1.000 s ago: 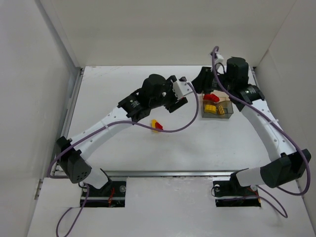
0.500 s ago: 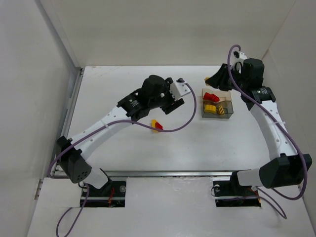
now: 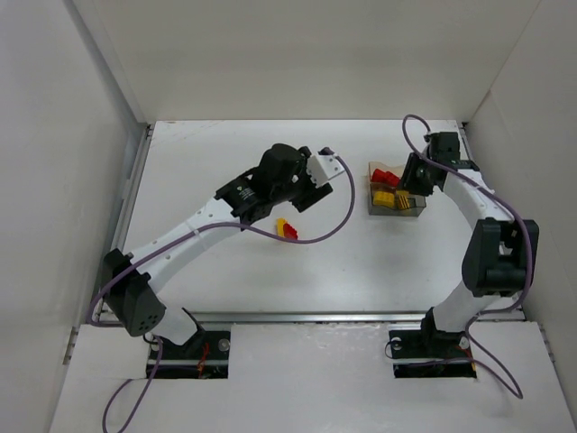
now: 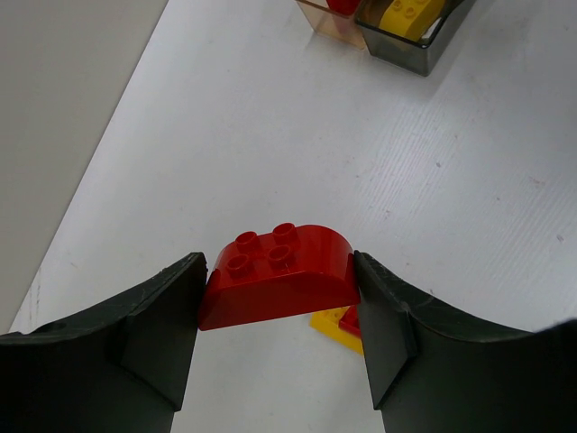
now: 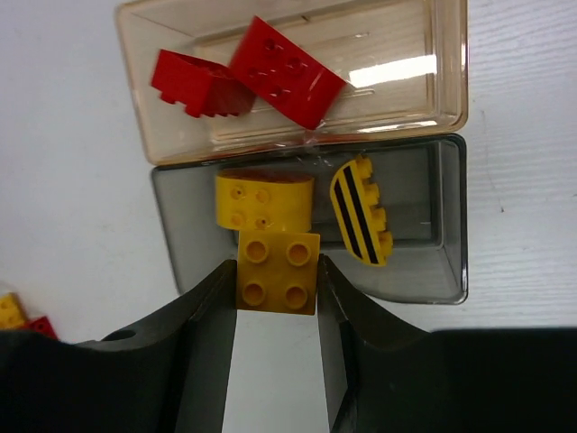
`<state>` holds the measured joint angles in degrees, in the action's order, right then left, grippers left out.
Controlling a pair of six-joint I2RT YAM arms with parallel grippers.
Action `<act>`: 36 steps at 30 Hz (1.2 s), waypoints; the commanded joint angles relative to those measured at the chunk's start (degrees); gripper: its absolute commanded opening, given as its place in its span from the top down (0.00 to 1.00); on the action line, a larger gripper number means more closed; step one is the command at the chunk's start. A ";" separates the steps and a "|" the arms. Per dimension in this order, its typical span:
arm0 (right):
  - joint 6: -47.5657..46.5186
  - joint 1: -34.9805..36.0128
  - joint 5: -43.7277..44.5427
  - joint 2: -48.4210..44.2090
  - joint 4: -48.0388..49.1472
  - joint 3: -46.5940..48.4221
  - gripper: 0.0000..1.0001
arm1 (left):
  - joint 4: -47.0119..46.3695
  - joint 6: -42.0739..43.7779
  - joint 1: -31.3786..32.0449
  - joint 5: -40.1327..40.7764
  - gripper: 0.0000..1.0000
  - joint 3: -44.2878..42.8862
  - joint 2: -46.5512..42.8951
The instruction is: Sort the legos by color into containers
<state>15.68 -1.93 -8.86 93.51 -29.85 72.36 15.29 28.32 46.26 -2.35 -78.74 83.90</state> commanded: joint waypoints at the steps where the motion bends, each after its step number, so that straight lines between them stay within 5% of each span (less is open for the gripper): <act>1: -2.15 -0.53 2.62 3.33 -1.00 2.53 0.86 | -2.90 -0.81 -0.03 1.56 1.00 0.96 -3.30; 8: -2.67 -0.53 4.47 4.13 -1.00 2.53 0.36 | -2.90 -0.81 -0.03 2.09 1.00 1.48 -3.83; 9: -2.67 -0.53 4.47 4.13 -1.00 2.53 0.00 | -2.90 -0.81 -0.03 2.09 1.00 1.48 -3.83; 19: -6.27 2.54 -9.40 -12.73 4.52 4.20 0.00 | -4.03 -0.11 -0.03 0.15 1.00 0.78 -3.83; 27: -7.17 10.53 -32.07 -21.18 12.35 5.34 0.00 | -5.09 6.66 -0.03 -6.34 1.00 -3.09 -2.16; 36: -6.01 21.00 -32.26 -18.81 15.69 6.22 0.00 | -2.98 13.34 2.69 -11.80 1.00 -4.23 -2.68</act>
<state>9.45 17.19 -38.28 74.35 -18.52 77.76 13.41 38.96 47.94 -11.38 -81.10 83.05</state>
